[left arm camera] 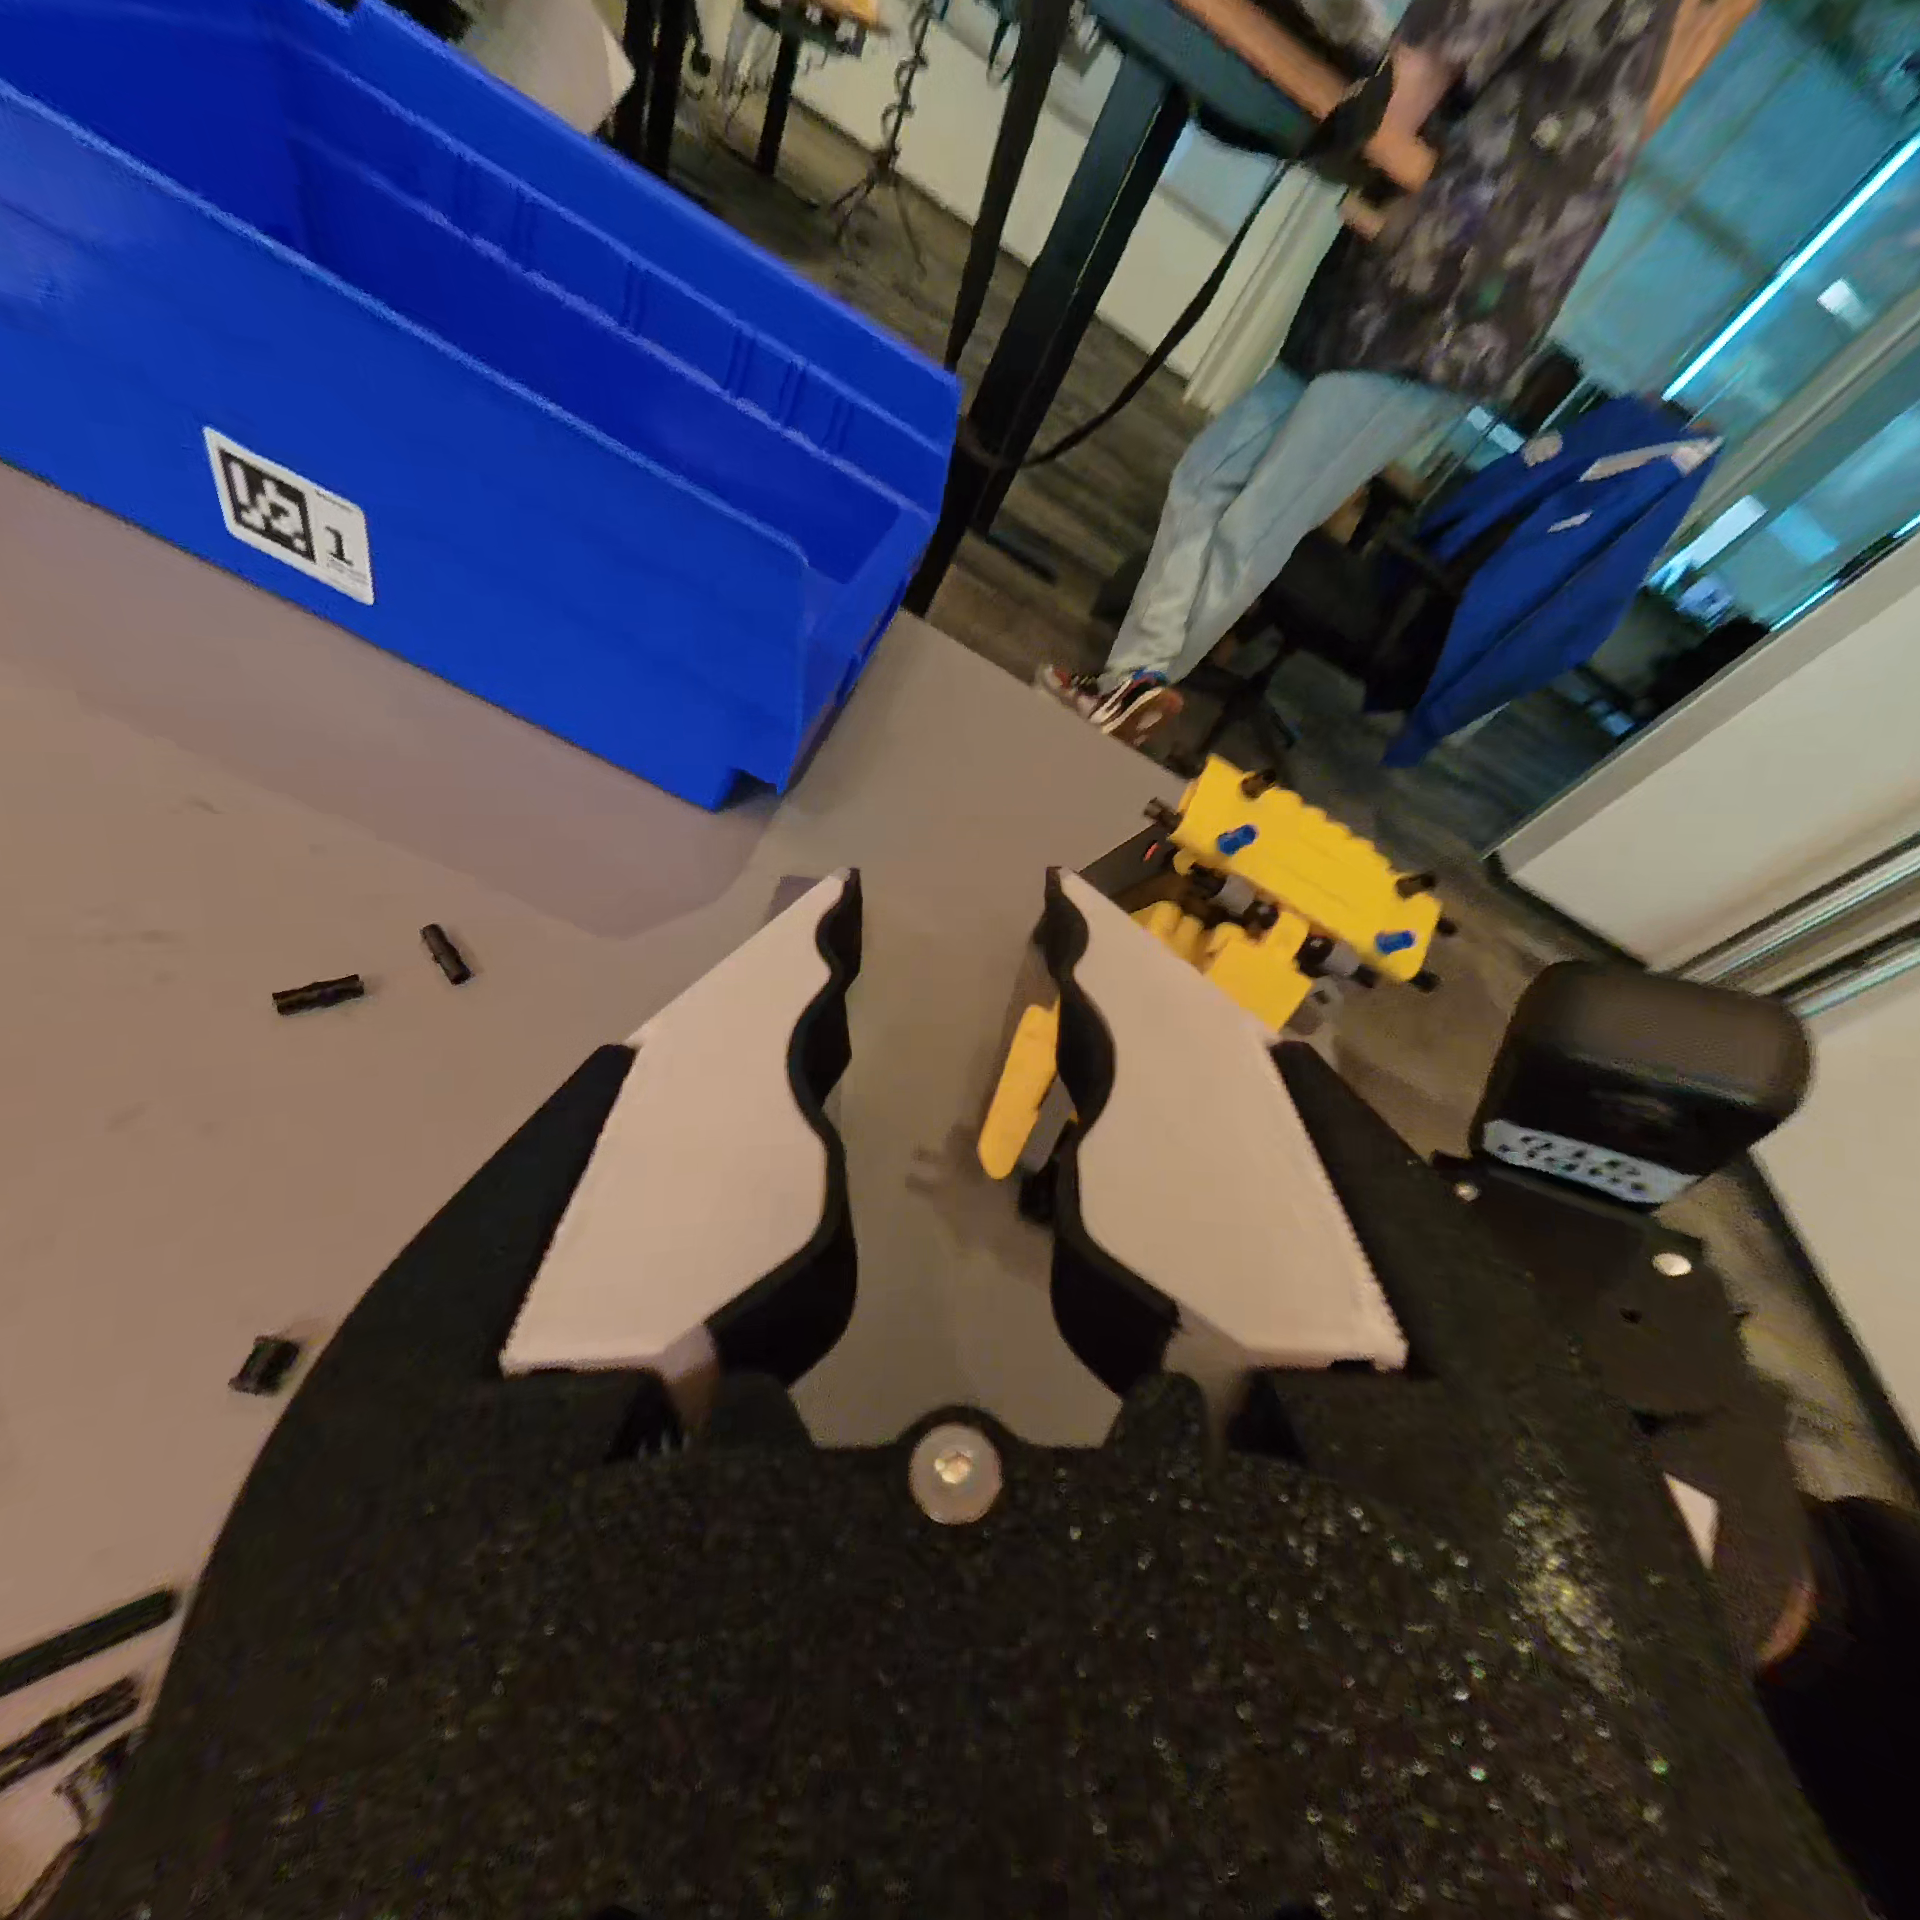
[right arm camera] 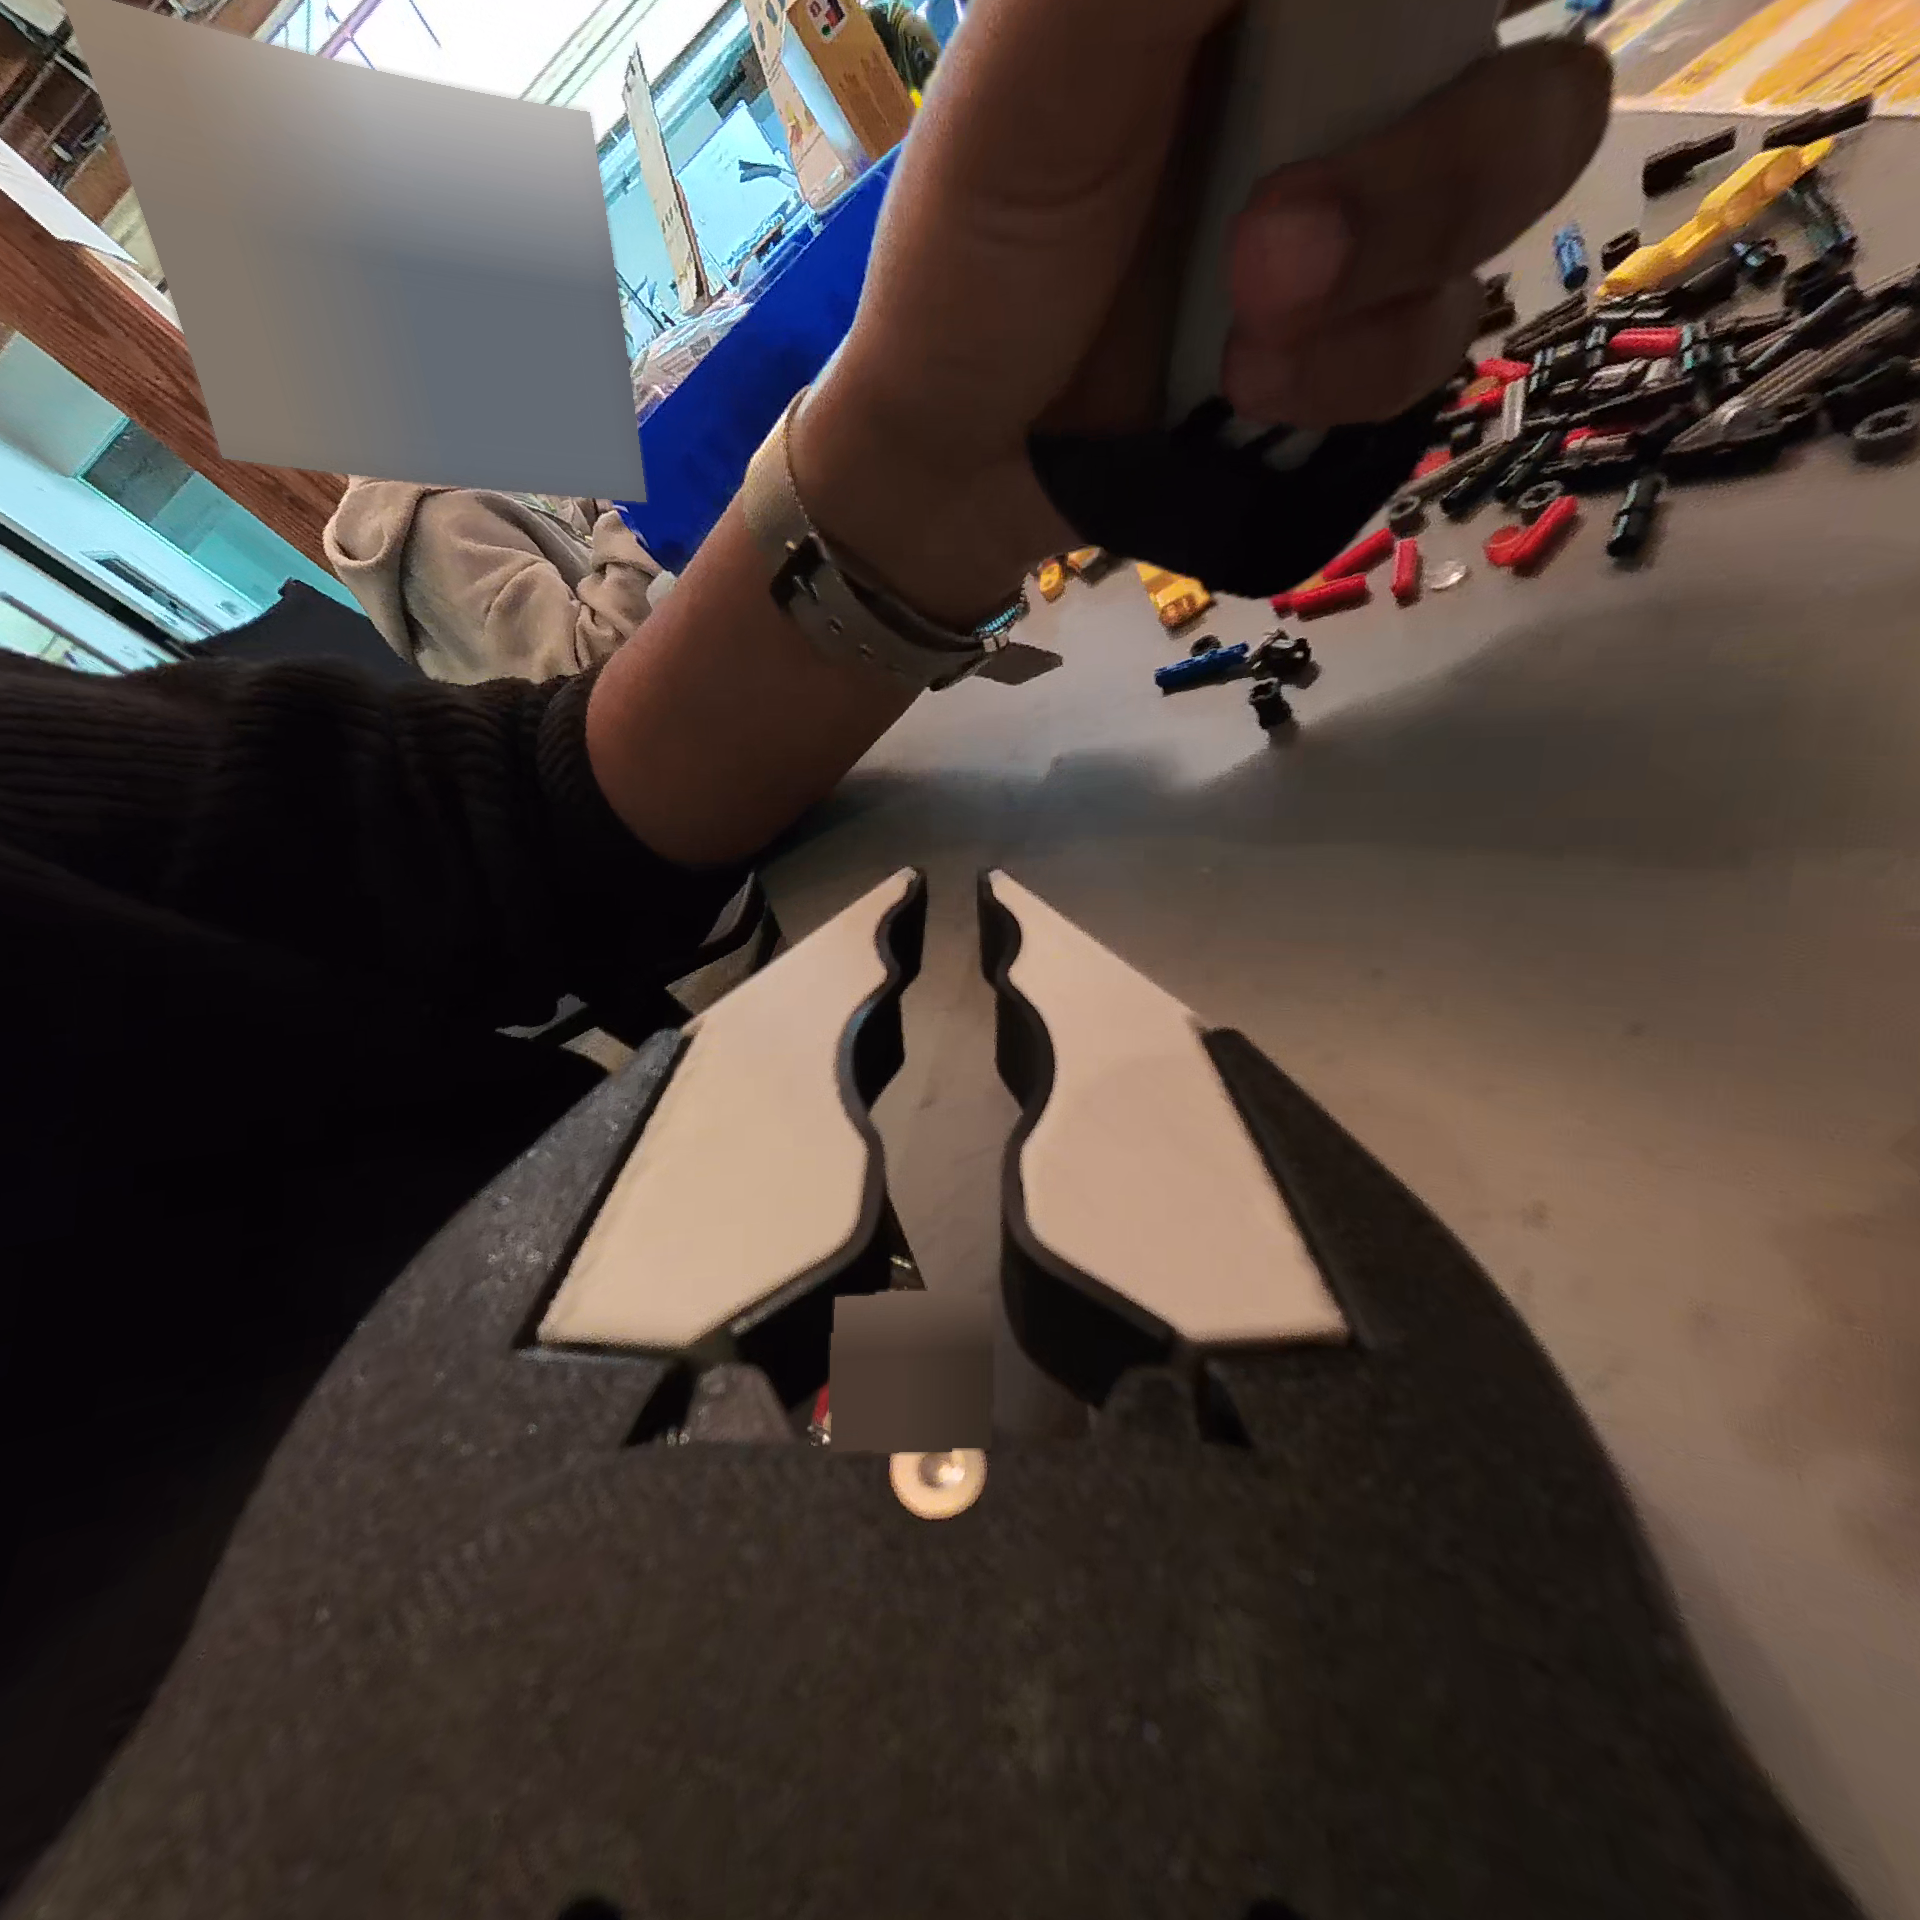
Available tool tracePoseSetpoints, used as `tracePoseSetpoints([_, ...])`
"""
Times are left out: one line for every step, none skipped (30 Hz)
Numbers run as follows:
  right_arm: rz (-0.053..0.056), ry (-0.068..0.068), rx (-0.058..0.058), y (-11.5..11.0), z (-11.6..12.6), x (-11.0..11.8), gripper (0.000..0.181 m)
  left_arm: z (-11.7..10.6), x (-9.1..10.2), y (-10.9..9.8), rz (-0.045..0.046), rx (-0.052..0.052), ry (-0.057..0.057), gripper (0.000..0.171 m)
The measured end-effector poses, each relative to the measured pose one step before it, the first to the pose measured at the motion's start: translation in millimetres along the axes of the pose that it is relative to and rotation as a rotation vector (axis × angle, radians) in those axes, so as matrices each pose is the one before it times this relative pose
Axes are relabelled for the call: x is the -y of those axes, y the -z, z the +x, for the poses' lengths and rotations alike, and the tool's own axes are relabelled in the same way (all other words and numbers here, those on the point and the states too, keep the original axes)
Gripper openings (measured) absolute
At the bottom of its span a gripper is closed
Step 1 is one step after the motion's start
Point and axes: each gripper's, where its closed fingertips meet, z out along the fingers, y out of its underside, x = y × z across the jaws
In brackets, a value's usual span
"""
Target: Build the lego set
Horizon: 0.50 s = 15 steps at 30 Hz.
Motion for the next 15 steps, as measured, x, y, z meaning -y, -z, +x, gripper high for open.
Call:
tracePoseSetpoints([-0.0003, 0.0076, -0.0016, -0.17, -0.29, -0.24, 0.009, 2.44, 4.97, 2.83, 0.02680, -0.0213, 0.0196, 0.035])
tracePoseSetpoints([-0.0007, 0.0035, -0.0045, -0.21, 0.28, -0.21, 0.009, 2.85, 6.32, 3.34, 0.03759, -0.0189, 0.0098, 0.034])
tracePoseSetpoints([-0.0075, -0.0032, -0.0144, -0.96, 1.49, -0.83, 0.009, 3.38, 8.81, 4.32, 0.06167, -0.0155, -0.0063, 0.034])
tracePoseSetpoints([-0.0181, -0.0034, -0.0252, -2.03, 2.22, -1.88, 0.010, 2.58, 9.59, 4.57, 0.07149, -0.0062, -0.0171, 0.033])
tracePoseSetpoints([-0.0195, 0.0094, -0.0265, -2.95, 0.57, -1.88, 0.010, 0.17, 6.64, 3.60, 0.04651, 0.0041, -0.0122, 0.033])
tracePoseSetpoints([-0.0203, 0.0356, -0.0195, -3.90, -2.42, -2.12, 0.010, -1.27, 3.02, 2.02, 0.01589, 0.0058, -0.0054, 0.033])
tracePoseSetpoints([-0.0292, 0.0695, -0.0122, -4.93, -4.92, -3.07, 0.014, -1.72, 1.14, 1.12, 0.00010, 0.0030, -0.0056, 0.033])
tracePoseSetpoints([-0.0396, 0.0915, -0.0114, -4.62, -6.52, -3.35, 0.022, -2.29, 0.29, 0.91, -0.00593, 0.0040, -0.0118, 0.033])
tracePoseSetpoints([-0.0391, 0.0949, -0.0102, -3.18, -7.42, -0.90, 0.025, -3.62, -0.22, 1.04, -0.00586, 0.0128, -0.0119, 0.033])
tracePoseSetpoints([-0.0186, 0.0854, 0.0000, -0.70, -8.20, 4.92, 0.025, -4.11, -0.12, 1.07, -0.00256, 0.0168, -0.0110, 0.033])
tracePoseSetpoints([0.0182, 0.0596, 0.0163, 2.14, -8.87, 11.66, 0.025, -3.79, -0.61, 0.67, 0.00035, 0.0147, -0.0069, 0.033])
tracePoseSetpoints([0.0552, 0.0246, 0.0352, 4.33, -9.59, 16.63, 0.024, -2.80, -0.91, 0.05, 0.00344, 0.0077, 0.0016, 0.033])
tracePoseSetpoints([0.0804, -0.0051, 0.0451, 5.91, -9.99, 18.40, 0.024, -0.93, -1.23, -0.18, -0.00211, -0.0025, 0.0109, 0.033])
tracePoseSetpoints([0.0938, -0.0238, 0.0354, 6.50, -8.37, 17.89, 0.024, 0.93, -0.76, -0.40, -0.00263, -0.0116, 0.0144, 0.033])
tracePoseSetpoints([0.0969, -0.0275, 0.0113, 6.93, -5.81, 15.58, 0.024, 1.82, -0.25, -0.34, 0.00034, -0.0133, 0.0098, 0.033])
